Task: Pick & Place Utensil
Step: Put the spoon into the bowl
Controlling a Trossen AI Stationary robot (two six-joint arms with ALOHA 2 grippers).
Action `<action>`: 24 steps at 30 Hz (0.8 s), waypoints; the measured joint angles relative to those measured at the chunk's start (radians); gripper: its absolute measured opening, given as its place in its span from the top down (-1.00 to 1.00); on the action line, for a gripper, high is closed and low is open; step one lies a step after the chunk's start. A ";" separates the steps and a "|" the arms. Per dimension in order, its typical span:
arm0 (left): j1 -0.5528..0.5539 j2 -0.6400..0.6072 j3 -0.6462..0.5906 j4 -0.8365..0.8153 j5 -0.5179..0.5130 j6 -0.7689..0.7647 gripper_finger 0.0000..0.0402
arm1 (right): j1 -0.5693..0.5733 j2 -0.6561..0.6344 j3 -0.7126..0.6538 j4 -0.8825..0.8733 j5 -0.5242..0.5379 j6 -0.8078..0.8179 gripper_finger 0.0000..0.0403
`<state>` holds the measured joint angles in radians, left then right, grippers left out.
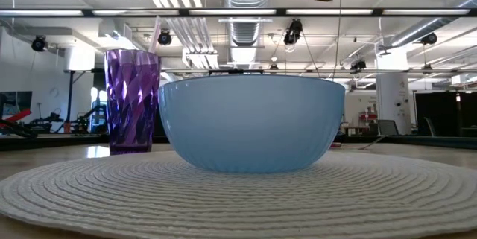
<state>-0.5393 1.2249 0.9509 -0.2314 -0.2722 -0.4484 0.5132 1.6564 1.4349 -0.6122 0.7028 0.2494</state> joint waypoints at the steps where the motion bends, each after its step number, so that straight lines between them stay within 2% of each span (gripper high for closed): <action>1: -0.004 0.011 0.006 0.000 -0.023 -0.001 -0.06 | 0.006 0.015 0.013 -0.001 0.034 0.001 0.95; 7: -0.029 0.060 0.046 0.079 -0.187 -0.013 -0.06 | 0.037 0.085 0.074 0.012 0.251 0.039 0.95; 10: -0.032 0.068 0.049 0.143 -0.312 -0.008 -0.06 | 0.046 0.105 0.083 0.031 0.336 0.063 0.95; 14: -0.031 0.069 0.046 0.207 -0.419 0.050 -0.06 | 0.047 0.125 0.083 0.098 0.403 0.066 0.95; 19: -0.031 0.069 0.045 0.297 -0.480 0.132 -0.06 | 0.046 0.147 0.083 0.154 0.441 0.043 0.95; 24: -0.030 0.069 0.045 0.408 -0.490 0.234 -0.06 | 0.042 0.147 0.082 0.187 0.485 0.015 0.95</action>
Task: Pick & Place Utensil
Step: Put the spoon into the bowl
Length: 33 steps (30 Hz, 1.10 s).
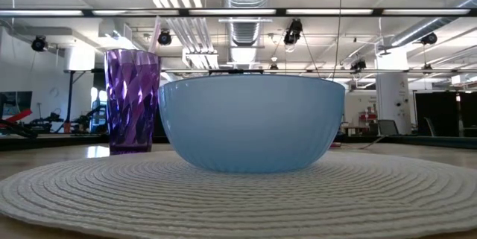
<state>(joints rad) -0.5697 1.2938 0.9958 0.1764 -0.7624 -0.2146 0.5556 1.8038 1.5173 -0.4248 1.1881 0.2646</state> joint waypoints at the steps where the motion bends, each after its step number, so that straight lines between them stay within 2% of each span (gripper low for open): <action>1: 0.000 0.000 0.000 0.019 0.000 0.019 -0.06 | -0.002 0.000 0.000 0.004 0.013 -0.004 0.95; 7: 0.017 0.000 0.000 0.129 0.000 0.114 -0.06 | -0.015 0.000 -0.001 0.143 0.026 -0.116 0.95; 13: 0.039 0.000 -0.001 0.156 -0.011 0.126 -0.06 | -0.021 0.000 -0.004 0.296 0.022 -0.261 0.95; 24: 0.069 0.000 -0.002 0.273 -0.052 0.186 -0.05 | -0.045 0.000 -0.006 0.309 -0.019 -0.270 0.95; 28: 0.087 0.000 -0.002 0.276 -0.053 0.184 0.05 | -0.058 0.000 -0.006 0.309 -0.018 -0.274 0.95; 33: 0.095 0.000 -0.002 0.276 -0.054 0.188 0.29 | -0.071 0.000 -0.006 0.309 -0.018 -0.276 0.95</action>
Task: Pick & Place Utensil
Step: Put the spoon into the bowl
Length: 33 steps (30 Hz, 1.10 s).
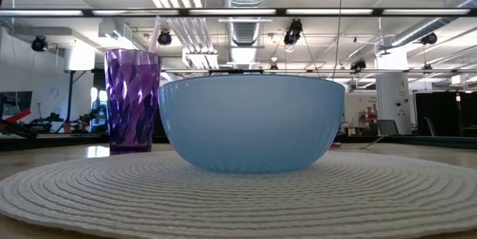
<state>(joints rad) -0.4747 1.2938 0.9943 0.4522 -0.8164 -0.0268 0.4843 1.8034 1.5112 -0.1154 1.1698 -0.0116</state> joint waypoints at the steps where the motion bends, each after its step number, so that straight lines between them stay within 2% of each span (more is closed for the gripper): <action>1: 0.000 0.000 0.000 0.000 0.000 0.002 0.35 | -0.002 0.000 0.000 0.000 0.000 0.000 0.95; 11: 0.002 0.000 0.000 -0.002 -0.004 0.041 0.96 | -0.005 0.000 0.000 -0.001 0.000 -0.004 0.95; 18: -0.002 0.000 0.000 -0.007 -0.003 0.055 0.98 | -0.005 -0.001 0.000 -0.002 0.000 -0.040 0.94; 23: -0.008 0.000 0.000 -0.020 0.000 0.047 0.99 | -0.004 -0.001 0.000 -0.006 -0.004 -0.055 0.87; 33: -0.013 -0.003 0.000 -0.057 0.012 0.022 0.99 | 0.011 -0.021 0.003 -0.042 -0.091 -0.078 0.40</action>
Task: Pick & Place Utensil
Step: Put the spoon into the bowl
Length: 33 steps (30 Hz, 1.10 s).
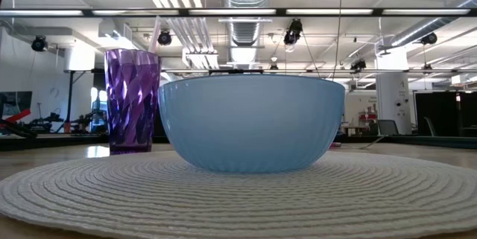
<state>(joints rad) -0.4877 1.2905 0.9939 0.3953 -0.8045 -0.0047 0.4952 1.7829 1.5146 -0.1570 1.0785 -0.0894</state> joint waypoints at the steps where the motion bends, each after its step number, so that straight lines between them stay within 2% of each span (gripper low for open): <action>1: 0.000 -0.002 0.000 -0.012 -0.001 -0.010 0.99 | 0.007 -0.010 0.000 -0.013 -0.002 0.004 0.35; 8: -0.007 -0.053 0.000 -0.121 -0.044 -0.100 1.00 | 0.064 -0.106 0.002 -0.165 -0.006 0.071 0.16; 15: -0.013 -0.078 0.000 -0.262 -0.044 -0.348 1.00 | 0.104 -0.203 0.002 -0.424 -0.009 0.219 0.09; 20: -0.040 -0.059 -0.033 -0.274 -0.058 -0.509 1.00 | 0.107 -0.234 0.002 -0.600 -0.010 0.328 0.08; 24: -0.084 -0.031 -0.086 -0.266 -0.174 -0.655 1.00 | 0.108 -0.237 0.002 -0.684 -0.017 0.371 0.10; 28: -0.137 0.007 -0.144 -0.167 -0.328 -0.732 1.00 | 0.108 -0.232 0.002 -0.719 -0.020 0.377 0.12; 33: -0.179 0.094 -0.170 -0.029 -0.390 -0.752 1.00 | 0.107 -0.228 0.001 -0.724 -0.038 0.373 0.10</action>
<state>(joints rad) -0.6662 1.3845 0.8238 0.3665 -1.1950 -0.7563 0.6022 1.5551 1.5158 -0.8810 1.0407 0.2836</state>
